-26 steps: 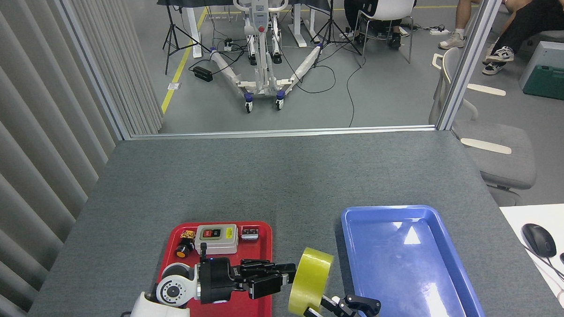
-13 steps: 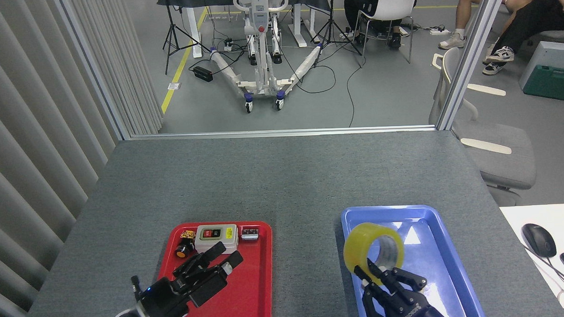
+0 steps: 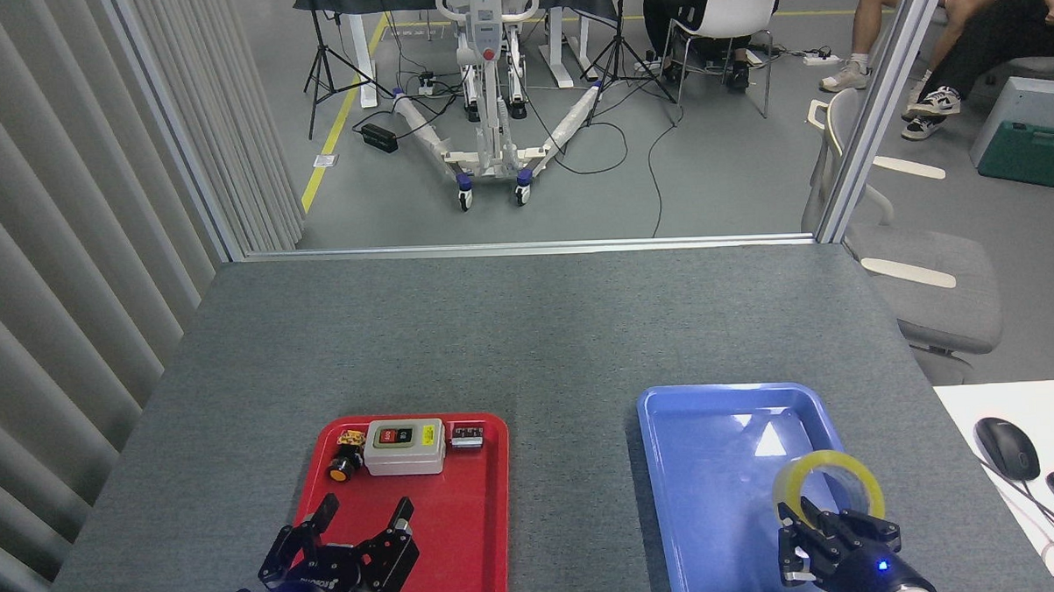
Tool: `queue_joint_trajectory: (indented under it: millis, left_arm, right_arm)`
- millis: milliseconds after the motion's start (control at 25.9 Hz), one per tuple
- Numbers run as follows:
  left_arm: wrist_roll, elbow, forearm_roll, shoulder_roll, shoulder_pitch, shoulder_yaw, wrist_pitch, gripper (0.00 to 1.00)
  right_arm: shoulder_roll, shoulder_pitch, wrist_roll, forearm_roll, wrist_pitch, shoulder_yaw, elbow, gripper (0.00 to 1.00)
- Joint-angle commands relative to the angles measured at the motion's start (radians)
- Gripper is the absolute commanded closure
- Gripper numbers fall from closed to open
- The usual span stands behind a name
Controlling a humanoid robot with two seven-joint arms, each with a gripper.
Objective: Place and move tape with both arms
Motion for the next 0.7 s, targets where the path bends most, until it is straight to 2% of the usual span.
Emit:
queue_joint_trajectory:
  millis: [0, 39, 77, 155, 309, 387, 580, 657]
  left_arm:
    - [0.033, 0.014, -0.043, 0.006, -0.021, 0.0, 0.022, 0.0]
    - [0.062, 0.012, -0.062, 0.009, -0.022, 0.0, 0.022, 0.0]
    - [0.093, 0.014, -0.077, 0.01, -0.025, 0.0, 0.026, 0.0]
    - [0.122, 0.015, -0.094, 0.013, -0.027, 0.003, 0.03, 0.0]
    - [0.124, 0.006, -0.111, 0.026, -0.027, 0.011, 0.029, 0.0]
    - [0.12, 0.002, -0.138, 0.026, -0.027, 0.021, 0.032, 0.0]
    - [0.119, 0.003, -0.149, 0.024, -0.027, 0.029, 0.047, 0.0]
    - [0.119, 0.006, -0.149, 0.023, -0.027, 0.029, 0.05, 0.0]
  right_arm:
    - [0.005, -0.005, 0.045, -0.003, 0.047, 0.008, 0.018, 0.44]
    - [0.005, -0.005, 0.044, -0.003, 0.045, 0.011, 0.018, 0.17]
    - [0.005, -0.004, 0.036, -0.004, 0.045, 0.011, 0.016, 0.01]
    - [0.005, -0.001, 0.03, -0.013, 0.037, 0.009, 0.011, 0.0]
    - [0.006, 0.004, -0.047, -0.102, 0.047, 0.0, -0.001, 0.0]
    - [0.008, 0.01, -0.157, -0.136, 0.048, -0.012, -0.005, 0.0]
    - [0.015, 0.03, -0.55, -0.174, 0.097, -0.047, -0.007, 0.0]
    - [0.029, 0.038, -0.634, -0.174, 0.129, -0.057, -0.008, 0.0]
